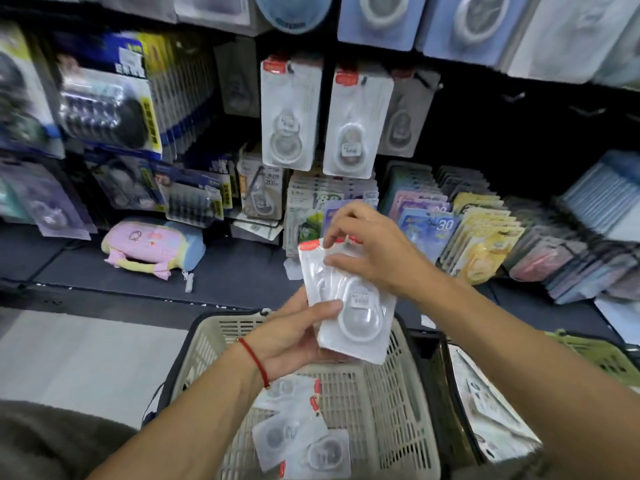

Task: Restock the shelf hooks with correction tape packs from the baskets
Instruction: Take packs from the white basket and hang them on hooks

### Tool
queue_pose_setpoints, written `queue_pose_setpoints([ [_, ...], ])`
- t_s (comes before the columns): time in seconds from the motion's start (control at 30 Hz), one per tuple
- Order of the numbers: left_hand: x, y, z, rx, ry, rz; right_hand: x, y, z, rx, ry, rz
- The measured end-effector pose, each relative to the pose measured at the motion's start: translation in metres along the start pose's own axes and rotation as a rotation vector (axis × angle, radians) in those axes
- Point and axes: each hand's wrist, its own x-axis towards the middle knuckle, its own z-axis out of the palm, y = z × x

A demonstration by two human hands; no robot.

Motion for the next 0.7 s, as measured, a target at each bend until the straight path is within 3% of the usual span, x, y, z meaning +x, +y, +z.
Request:
queue_pose_setpoints([
  [0.13,0.020,0.014,0.034,-0.011,-0.008,0.032,-0.005,0.004,-0.020,-0.208,0.426,0.039],
  [0.27,0.038,0.035,0.052,-0.064,0.028,0.020,-0.004,0.002,-0.042,0.169,0.644,0.389],
  [0.33,0.044,0.051,0.060,-0.085,0.032,0.039,-0.007,0.002,-0.052,0.342,0.653,0.527],
  [0.4,0.053,0.069,0.067,-0.075,0.028,0.101,-0.014,0.001,-0.054,0.373,0.544,0.583],
  [0.47,0.060,0.088,0.073,0.005,0.025,0.156,-0.019,-0.002,-0.049,0.356,0.435,0.560],
  [0.63,0.068,0.130,0.077,0.205,-0.070,0.167,-0.016,0.002,-0.047,0.624,0.506,0.480],
  [0.7,0.067,0.140,0.072,0.271,-0.038,0.191,-0.012,0.006,-0.046,0.662,0.515,0.476],
])
